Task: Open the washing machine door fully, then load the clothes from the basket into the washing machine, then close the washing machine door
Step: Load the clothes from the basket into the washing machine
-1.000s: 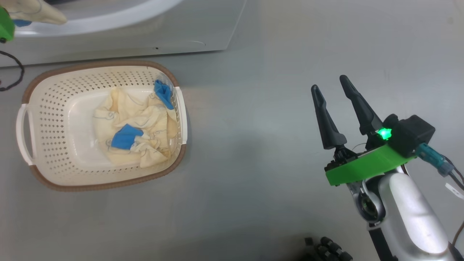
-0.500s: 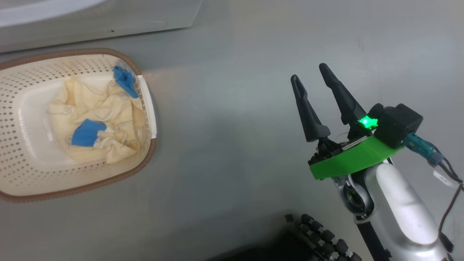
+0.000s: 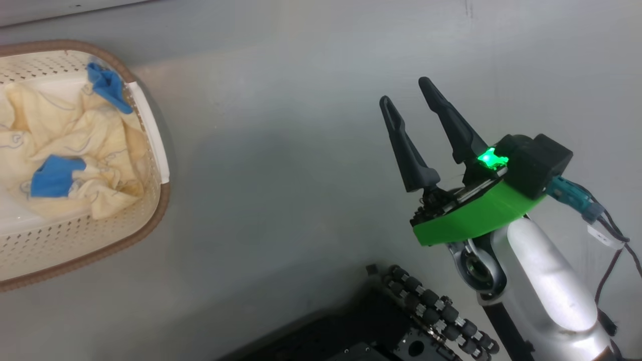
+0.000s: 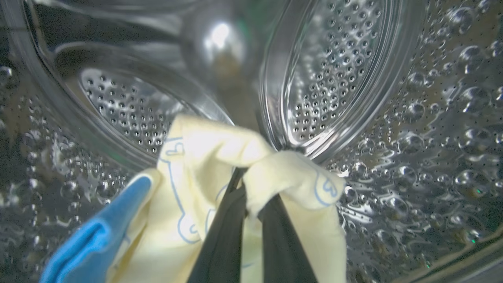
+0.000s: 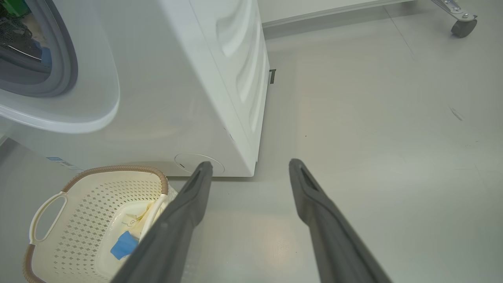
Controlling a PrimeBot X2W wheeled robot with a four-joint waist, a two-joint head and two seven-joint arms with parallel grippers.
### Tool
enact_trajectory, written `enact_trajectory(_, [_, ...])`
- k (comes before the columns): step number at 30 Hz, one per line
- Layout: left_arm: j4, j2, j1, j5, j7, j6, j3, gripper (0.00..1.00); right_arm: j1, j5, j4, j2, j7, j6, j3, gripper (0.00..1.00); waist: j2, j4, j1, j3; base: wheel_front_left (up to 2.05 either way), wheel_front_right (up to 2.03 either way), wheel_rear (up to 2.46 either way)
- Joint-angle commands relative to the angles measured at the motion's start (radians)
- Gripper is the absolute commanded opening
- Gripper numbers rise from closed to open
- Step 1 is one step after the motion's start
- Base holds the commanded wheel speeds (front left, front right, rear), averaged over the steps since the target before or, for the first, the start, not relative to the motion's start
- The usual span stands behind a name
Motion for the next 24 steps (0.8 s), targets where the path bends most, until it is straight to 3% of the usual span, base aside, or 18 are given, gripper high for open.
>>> enact_trajectory(1, [-0.025, 0.055, -0.046, 0.015, -0.021, -0.003, 0.016, 0.0, 0.007, 0.011, -0.033, -0.007, -0.01, 0.0, 0.017, 1.0, 0.0, -0.012, -0.0002, 0.012, 0.0, 0.0, 0.0])
enact_trajectory(6, [-0.004, 0.068, -0.145, 0.089, -0.21, 0.008, -0.01, 0.0, 0.006, 0.029, -0.042, -0.007, -0.01, 0.0, 0.033, 1.0, 0.0, -0.034, -0.0002, 0.037, 0.0, 0.0, 0.0])
enact_trajectory(9, [0.029, 0.066, -0.172, 0.115, -0.262, 0.01, -0.031, 0.0, 0.012, 0.032, -0.039, -0.007, -0.01, 0.0, 0.037, 1.0, 0.0, -0.035, -0.0002, 0.045, 0.0, 0.0, 0.0])
enact_trajectory(21, [0.274, -0.001, -0.167, -0.003, -0.195, 0.0, 0.001, 0.0, 0.001, 0.032, -0.029, -0.007, -0.01, 0.0, 0.034, 1.0, 0.0, -0.016, -0.0002, 0.047, 0.0, 0.0, 0.0])
enact_trajectory(22, [0.283, -0.007, -0.167, -0.01, -0.196, -0.001, 0.001, 0.18, 0.0, 0.03, -0.027, -0.007, -0.01, 0.0, 0.034, 1.0, 0.0, -0.013, -0.0002, 0.044, 0.0, 0.0, 0.0])
enact_trajectory(23, [0.295, -0.012, -0.167, -0.017, -0.196, -0.002, 0.003, 0.45, -0.001, 0.029, -0.024, -0.007, -0.01, 0.0, 0.034, 1.0, 0.0, -0.01, -0.0002, 0.04, 0.0, 0.0, 0.0])
enact_trajectory(24, [0.307, -0.019, -0.167, -0.03, -0.194, -0.003, 0.009, 1.0, -0.002, 0.029, -0.023, -0.007, -0.01, 0.0, 0.034, 1.0, 0.0, -0.008, -0.0002, 0.036, 0.0, 0.0, 0.0])
